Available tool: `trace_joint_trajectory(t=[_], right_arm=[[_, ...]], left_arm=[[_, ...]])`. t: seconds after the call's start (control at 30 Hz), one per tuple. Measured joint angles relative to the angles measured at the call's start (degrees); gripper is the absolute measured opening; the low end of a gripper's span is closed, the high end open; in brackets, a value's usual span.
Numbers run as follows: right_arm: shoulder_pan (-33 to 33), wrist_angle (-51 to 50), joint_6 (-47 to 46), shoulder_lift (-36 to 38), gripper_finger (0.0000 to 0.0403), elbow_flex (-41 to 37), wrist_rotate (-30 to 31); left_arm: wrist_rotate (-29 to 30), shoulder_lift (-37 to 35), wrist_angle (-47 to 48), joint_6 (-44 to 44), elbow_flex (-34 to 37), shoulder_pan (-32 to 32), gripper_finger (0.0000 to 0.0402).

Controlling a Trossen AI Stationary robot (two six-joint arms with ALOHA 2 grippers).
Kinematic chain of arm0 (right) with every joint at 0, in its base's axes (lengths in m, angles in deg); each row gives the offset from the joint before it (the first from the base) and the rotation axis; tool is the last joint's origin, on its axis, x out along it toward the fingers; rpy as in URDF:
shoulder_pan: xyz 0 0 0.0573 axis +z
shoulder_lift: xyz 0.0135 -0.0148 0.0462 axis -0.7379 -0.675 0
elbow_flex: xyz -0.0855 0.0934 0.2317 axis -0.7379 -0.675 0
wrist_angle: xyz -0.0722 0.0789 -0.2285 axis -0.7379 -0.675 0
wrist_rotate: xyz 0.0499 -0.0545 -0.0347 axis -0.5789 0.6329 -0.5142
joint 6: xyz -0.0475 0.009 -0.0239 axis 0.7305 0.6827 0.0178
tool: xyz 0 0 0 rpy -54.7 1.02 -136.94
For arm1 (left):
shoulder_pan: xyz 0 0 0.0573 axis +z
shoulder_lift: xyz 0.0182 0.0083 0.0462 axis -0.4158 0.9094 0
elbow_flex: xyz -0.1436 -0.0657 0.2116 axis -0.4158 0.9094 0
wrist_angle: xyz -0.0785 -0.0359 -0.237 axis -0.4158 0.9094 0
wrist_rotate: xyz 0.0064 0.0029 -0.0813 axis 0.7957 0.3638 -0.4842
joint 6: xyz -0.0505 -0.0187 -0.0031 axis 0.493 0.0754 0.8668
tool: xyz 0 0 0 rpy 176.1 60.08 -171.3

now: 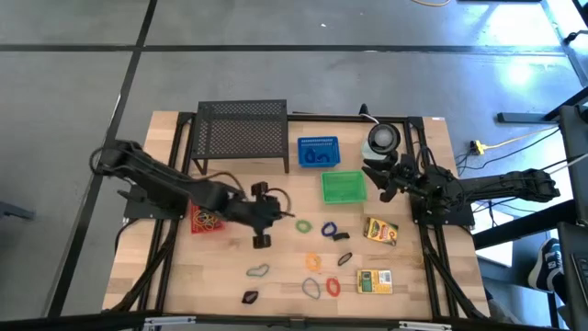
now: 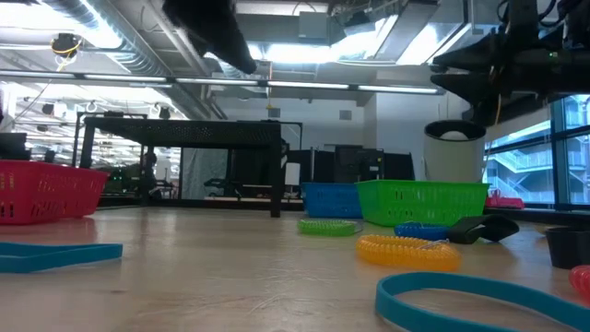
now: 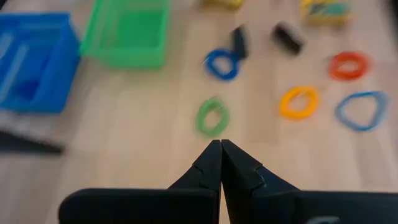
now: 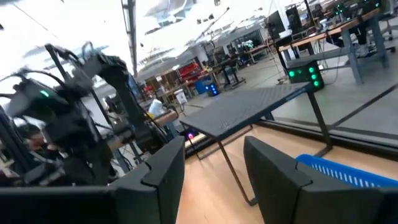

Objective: Pick & Place Office Desk Supplies
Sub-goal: Put the crayon box into the green basket

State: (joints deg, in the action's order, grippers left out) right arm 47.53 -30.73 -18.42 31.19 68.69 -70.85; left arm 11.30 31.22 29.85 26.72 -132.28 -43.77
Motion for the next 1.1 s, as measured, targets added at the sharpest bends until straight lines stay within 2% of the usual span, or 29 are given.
trace_joint_trajectory(t=[0.13, 0.27, 0.53, 0.73, 0.93, 1.03, 1.1], right_arm=[[0.0, 2.4, -0.6, 0.0, 0.0166, 0.0, 0.0], [0.0, 2.6, -0.8, 0.0, 0.0166, 0.0, -0.4], [1.2, 10.9, -0.3, -0.1, 0.0166, 0.0, -6.5], [3.9, 16.1, 2.9, -2.6, 0.0166, 2.2, -5.2], [6.2, 6.8, 7.8, -11.3, 0.0166, 13.5, -4.9], [7.1, -3.3, 7.3, -17.2, 0.0166, 21.1, -3.2], [7.5, -13.5, 6.7, -20.7, 0.0166, 26.4, -1.9]], left_arm=[[-0.4, -4.7, -18.6, -3.5, 11.5, -0.8, 0.0003], [-0.4, -6.2, -28.3, -6.1, 18.4, -1.9, 0.0003], [-0.3, -6.1, -30.1, -17.6, 20.4, -4.0, 0.0003], [-0.4, -6.1, -30.1, -23.3, 20.4, -4.4, 0.0004], [-0.3, -6.1, -30.0, -23.5, 20.4, -4.3, 0.0004], [-0.3, -6.1, -30.0, -23.5, 20.4, -4.3, 0.0004], [-0.3, -6.1, -30.0, -23.2, 20.4, -4.3, 0.0004]])
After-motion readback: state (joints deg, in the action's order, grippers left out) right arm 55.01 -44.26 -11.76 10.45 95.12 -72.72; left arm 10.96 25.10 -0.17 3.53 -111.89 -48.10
